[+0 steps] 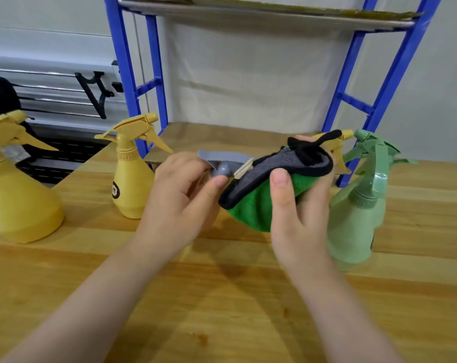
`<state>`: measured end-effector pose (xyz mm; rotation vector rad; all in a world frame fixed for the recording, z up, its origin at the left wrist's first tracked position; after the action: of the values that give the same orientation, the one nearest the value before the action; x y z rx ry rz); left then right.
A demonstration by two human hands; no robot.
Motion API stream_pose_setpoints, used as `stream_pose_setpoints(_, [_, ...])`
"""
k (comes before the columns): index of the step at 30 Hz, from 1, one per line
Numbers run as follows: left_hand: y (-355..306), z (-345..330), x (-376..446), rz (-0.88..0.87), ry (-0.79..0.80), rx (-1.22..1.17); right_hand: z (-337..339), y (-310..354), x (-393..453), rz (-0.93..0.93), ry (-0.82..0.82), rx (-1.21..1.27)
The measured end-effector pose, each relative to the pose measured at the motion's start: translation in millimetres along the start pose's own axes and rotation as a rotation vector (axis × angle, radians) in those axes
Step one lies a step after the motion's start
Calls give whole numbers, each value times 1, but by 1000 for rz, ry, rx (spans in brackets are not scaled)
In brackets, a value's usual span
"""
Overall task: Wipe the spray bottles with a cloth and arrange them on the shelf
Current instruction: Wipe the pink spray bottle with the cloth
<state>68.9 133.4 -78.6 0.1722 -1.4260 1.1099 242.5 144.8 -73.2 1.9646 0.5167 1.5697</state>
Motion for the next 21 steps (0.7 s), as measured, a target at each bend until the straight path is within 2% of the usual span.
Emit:
stream_pose_setpoints(2, [-9,-4,-2,-134,45,36,0,0,0,-13,5,32])
stream_pose_setpoints(6, [-13,-13,-9,-180,142,37,-1,-12,0,-117,27,-13])
stream_pose_setpoints(9, [-15,-15,-12,-205,146,88,1,-14,3,-57,2,-217])
stream_pose_setpoints(18, [-24,-12,-15,-380,124,249,-5,-8,-9,94,35,-497])
stream_pose_setpoints(21, [-27,-16,-19,-335,142,213,-3,-4,-7,193,32,-571])
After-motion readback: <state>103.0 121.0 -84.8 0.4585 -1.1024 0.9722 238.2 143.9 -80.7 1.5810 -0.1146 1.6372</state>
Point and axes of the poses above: each hand's wrist, its own x-axis towards the middle knuckle, its own z-axis out of the back of the hand, y = z × x, the point moved 8 cm from there along x, towards the middle knuckle, and after that the axes turned 12 degrees about -y, right-handed, at the moved point
